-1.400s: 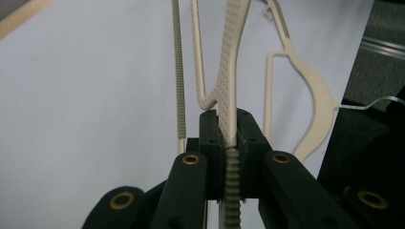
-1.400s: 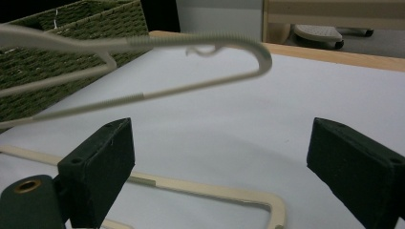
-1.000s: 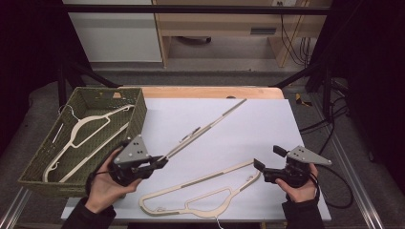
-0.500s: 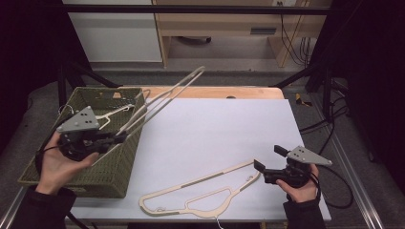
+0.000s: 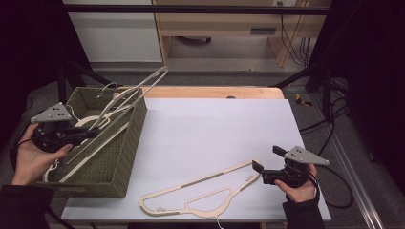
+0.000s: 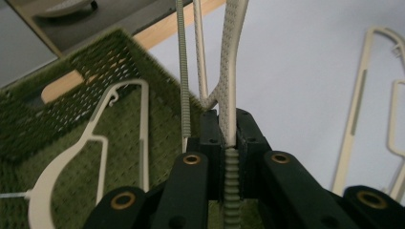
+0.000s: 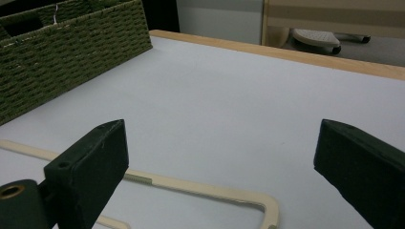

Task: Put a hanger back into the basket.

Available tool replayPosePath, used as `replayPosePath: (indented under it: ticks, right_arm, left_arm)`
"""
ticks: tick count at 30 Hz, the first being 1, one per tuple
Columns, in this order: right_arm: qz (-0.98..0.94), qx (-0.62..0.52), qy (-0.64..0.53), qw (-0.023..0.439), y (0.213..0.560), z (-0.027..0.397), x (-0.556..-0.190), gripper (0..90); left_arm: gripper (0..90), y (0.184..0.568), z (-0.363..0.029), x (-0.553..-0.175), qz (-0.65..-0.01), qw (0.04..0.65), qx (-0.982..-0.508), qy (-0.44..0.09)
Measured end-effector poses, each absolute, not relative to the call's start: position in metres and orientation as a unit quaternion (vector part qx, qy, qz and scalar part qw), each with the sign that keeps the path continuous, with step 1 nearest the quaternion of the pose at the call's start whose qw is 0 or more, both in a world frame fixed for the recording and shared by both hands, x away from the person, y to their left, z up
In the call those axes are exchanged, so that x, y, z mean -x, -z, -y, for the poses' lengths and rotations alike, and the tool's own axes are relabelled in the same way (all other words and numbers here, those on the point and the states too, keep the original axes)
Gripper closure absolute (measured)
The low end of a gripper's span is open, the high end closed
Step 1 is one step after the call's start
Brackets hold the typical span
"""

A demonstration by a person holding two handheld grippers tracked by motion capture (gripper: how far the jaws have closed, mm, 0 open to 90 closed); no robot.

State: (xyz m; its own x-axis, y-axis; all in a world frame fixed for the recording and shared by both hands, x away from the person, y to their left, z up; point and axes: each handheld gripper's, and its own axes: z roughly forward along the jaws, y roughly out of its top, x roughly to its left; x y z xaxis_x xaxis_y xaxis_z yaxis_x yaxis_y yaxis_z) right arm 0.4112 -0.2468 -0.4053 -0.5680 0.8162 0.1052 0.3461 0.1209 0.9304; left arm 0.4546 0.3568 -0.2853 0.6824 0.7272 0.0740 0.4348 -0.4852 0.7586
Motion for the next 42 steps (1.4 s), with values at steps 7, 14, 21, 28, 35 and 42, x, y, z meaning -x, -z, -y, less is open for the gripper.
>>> replayPosePath:
  ticks: [7, 14, 21, 28, 35, 42]
  right_arm:
    - [-0.715, -0.409, -0.522, 0.223, 0.406, 0.245, -0.412, 5.5]
    - [-0.716, -0.408, -0.521, 0.224, 0.407, 0.245, -0.412, 5.6]
    - [-0.717, -0.408, -0.519, 0.223, 0.407, 0.245, -0.412, 5.9]
    - [-0.718, -0.408, -0.520, 0.221, 0.407, 0.244, -0.412, 6.4]
    - [-0.720, -0.405, -0.519, 0.219, 0.408, 0.244, -0.412, 6.7]
    - [-0.720, -0.406, -0.518, 0.218, 0.408, 0.243, -0.412, 6.9]
  left_arm:
    - [83.8, 0.302, -0.387, -0.461, -0.376, 0.360, -0.833, -0.189]
    - [83.8, 0.314, -0.412, -0.461, -0.397, 0.346, -0.830, -0.181]
    - [83.9, 0.324, -0.426, -0.460, -0.416, 0.340, -0.825, -0.173]
    - [84.3, 0.328, -0.434, -0.458, -0.416, 0.332, -0.831, -0.162]
    - [84.3, 0.338, -0.430, -0.459, -0.417, 0.319, -0.837, -0.153]
    - [84.2, 0.359, -0.434, -0.461, -0.437, 0.311, -0.835, -0.123]
